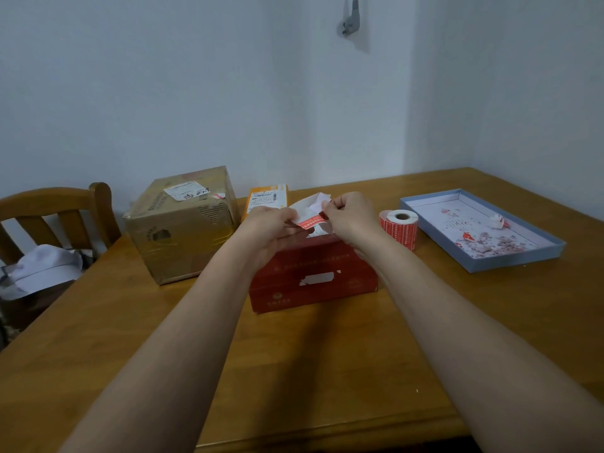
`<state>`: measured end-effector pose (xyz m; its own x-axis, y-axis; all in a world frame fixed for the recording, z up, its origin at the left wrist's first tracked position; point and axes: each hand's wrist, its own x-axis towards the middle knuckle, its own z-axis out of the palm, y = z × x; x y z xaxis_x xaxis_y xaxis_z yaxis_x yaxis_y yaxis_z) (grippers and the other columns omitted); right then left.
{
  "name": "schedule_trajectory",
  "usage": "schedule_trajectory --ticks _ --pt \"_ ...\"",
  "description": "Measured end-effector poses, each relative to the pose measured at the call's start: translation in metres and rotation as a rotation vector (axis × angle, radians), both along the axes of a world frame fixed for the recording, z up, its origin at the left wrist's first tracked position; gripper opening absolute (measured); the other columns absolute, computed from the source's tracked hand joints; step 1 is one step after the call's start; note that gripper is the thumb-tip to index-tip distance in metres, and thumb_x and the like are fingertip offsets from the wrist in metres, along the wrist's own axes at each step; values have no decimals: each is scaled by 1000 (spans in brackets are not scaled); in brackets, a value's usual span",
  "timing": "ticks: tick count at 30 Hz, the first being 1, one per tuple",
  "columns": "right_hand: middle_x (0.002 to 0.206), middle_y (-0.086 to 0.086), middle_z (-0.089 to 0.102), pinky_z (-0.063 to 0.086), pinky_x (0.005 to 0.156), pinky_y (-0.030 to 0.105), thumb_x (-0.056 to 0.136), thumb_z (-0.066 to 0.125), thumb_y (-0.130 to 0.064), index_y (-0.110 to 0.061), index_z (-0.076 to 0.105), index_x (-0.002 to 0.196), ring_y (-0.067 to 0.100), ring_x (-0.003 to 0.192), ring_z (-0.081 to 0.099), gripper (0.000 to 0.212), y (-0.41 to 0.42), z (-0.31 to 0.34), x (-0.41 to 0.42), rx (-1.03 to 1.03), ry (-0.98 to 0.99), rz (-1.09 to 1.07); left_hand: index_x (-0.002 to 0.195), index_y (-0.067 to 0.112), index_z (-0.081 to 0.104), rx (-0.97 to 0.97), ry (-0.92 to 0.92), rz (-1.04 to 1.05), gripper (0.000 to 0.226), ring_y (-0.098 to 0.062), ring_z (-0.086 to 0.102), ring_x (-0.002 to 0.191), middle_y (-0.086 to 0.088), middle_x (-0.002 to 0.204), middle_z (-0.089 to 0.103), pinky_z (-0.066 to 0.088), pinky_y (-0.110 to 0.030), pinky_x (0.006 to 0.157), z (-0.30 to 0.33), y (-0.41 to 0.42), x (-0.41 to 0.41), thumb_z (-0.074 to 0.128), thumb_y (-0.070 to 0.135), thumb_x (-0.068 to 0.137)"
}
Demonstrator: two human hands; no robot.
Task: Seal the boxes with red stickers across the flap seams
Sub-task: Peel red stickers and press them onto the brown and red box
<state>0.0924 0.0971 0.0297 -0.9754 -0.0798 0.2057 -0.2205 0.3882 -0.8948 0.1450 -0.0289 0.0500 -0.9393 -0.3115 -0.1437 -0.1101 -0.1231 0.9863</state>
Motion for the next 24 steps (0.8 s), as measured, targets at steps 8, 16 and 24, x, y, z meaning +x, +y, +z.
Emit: schedule_trajectory --ticks 8,16,24 --pt "92 25 69 55 76 50 95 56 -21 11 66 84 37 86 68 35 6 5 7 -24 40 6 101 -8 51 19 0 -2 9 -27 70 79 -22 88 68 59 -43 82 6 2 11 52 -5 93" --pt "79 15 69 47 62 34 96 56 -24 -4 61 68 30 85 71 35 11 2 9 -88 -15 10 123 -11 41 28 -9 -10 32 -28 71 74 -26 101 66 62 -38 66 9 6 23 51 -6 94" --pt "85 -1 69 50 65 27 96 57 -31 -17 59 83 7 77 67 19 25 4 17 -82 58 169 117 7 47 -1 -83 -2 28 -29 69 95 -22 118 61 61 -37 71 5 6 24 55 -4 93"
